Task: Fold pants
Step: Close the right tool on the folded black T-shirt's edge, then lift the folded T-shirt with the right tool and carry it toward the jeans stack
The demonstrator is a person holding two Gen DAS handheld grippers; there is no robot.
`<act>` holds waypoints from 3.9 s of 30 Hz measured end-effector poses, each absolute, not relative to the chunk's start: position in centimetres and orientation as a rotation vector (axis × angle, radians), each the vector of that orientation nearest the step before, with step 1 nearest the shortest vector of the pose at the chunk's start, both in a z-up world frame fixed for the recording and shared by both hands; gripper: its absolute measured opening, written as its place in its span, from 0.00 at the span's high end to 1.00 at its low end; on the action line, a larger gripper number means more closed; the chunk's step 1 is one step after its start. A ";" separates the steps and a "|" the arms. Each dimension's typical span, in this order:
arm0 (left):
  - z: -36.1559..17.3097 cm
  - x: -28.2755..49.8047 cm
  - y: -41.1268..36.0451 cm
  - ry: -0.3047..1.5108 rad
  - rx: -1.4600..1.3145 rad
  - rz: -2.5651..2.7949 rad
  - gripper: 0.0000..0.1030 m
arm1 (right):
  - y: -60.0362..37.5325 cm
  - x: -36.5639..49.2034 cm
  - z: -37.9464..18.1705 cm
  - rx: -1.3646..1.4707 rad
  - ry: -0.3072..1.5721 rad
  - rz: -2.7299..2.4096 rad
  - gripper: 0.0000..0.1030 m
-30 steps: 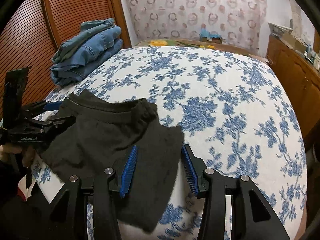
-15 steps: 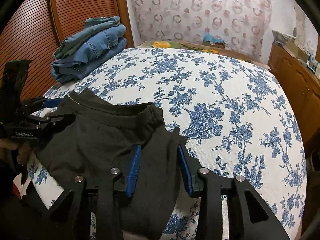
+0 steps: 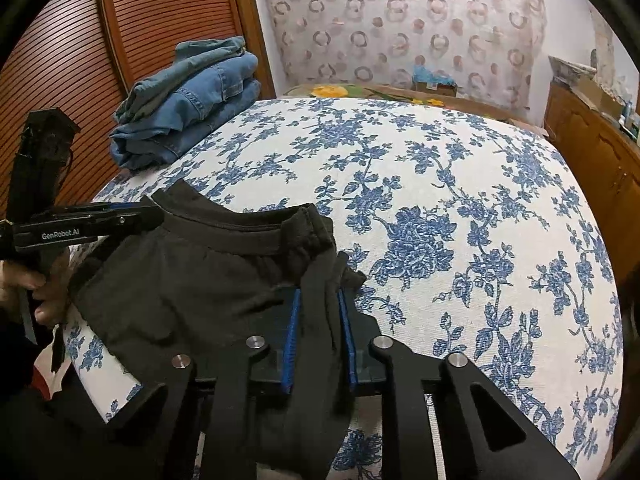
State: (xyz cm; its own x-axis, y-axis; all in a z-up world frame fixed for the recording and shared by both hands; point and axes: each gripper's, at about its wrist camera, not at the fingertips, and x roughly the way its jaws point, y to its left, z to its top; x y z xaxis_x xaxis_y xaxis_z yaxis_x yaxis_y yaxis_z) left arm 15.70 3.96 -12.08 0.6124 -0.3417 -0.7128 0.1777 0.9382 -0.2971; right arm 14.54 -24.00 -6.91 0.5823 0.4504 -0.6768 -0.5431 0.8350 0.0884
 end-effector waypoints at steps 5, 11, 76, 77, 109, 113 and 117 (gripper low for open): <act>-11.2 14.8 3.0 0.825 -0.154 -0.297 0.81 | -23.9 14.3 -6.8 -0.134 0.744 0.593 0.87; -9.5 13.0 1.9 0.758 -0.086 -0.280 0.84 | -24.3 13.1 -6.2 -0.123 0.694 0.598 0.88; 2.9 17.8 9.1 0.502 -0.079 -0.154 0.84 | -16.3 26.1 5.3 -0.193 0.458 0.774 0.88; 3.1 17.9 9.6 0.497 -0.079 -0.144 0.84 | -15.8 26.8 5.6 -0.199 0.451 0.781 0.88; 1.8 19.7 17.1 0.449 -0.205 0.099 0.84 | -0.9 38.7 6.1 -0.373 0.312 0.946 0.91; 1.2 19.6 17.6 0.457 -0.221 0.119 0.84 | 0.2 39.9 5.7 -0.383 0.315 0.974 0.91; 0.2 19.6 18.0 0.480 -0.249 0.143 0.84 | 1.8 41.1 4.8 -0.403 0.335 0.994 0.91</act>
